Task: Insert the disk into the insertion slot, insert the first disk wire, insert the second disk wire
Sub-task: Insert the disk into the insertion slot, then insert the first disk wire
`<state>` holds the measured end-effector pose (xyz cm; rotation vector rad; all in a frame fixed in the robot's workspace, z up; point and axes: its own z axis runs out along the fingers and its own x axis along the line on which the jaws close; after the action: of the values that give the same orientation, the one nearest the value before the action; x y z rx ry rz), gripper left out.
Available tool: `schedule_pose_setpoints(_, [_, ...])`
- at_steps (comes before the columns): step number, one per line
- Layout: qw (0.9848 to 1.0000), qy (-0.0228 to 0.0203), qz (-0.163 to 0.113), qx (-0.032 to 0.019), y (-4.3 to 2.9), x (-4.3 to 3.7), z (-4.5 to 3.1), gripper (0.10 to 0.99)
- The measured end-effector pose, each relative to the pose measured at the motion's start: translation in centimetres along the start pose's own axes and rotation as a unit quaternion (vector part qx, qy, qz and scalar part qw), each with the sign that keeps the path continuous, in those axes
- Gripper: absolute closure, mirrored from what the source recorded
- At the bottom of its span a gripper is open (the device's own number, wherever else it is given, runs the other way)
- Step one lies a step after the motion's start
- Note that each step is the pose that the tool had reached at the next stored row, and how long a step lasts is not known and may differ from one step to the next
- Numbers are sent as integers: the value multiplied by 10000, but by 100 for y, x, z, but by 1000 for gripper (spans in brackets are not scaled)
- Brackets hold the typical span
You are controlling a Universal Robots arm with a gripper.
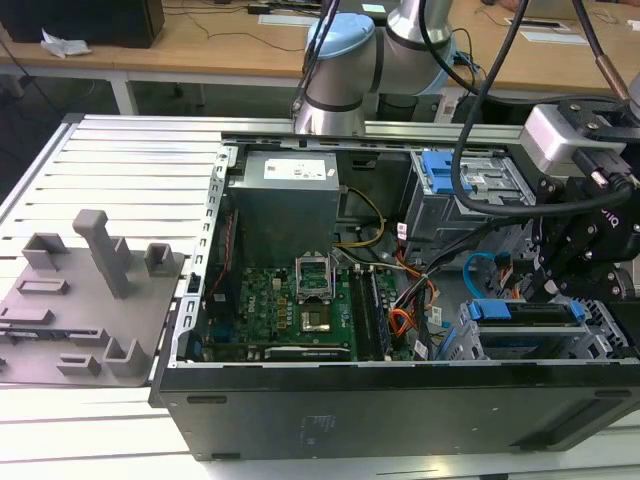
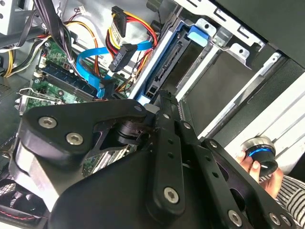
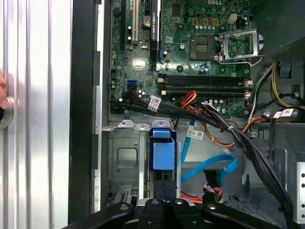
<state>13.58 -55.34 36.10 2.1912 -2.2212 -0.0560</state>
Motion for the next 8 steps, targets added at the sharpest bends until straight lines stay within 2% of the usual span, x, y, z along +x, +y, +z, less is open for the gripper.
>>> schedule_pose_setpoints(7, [10000, 0, -1, 0, -3, 0, 1, 980])
schedule_pose_setpoints(8, [10000, -1, 0, 0, -22, 0, 1, 980])
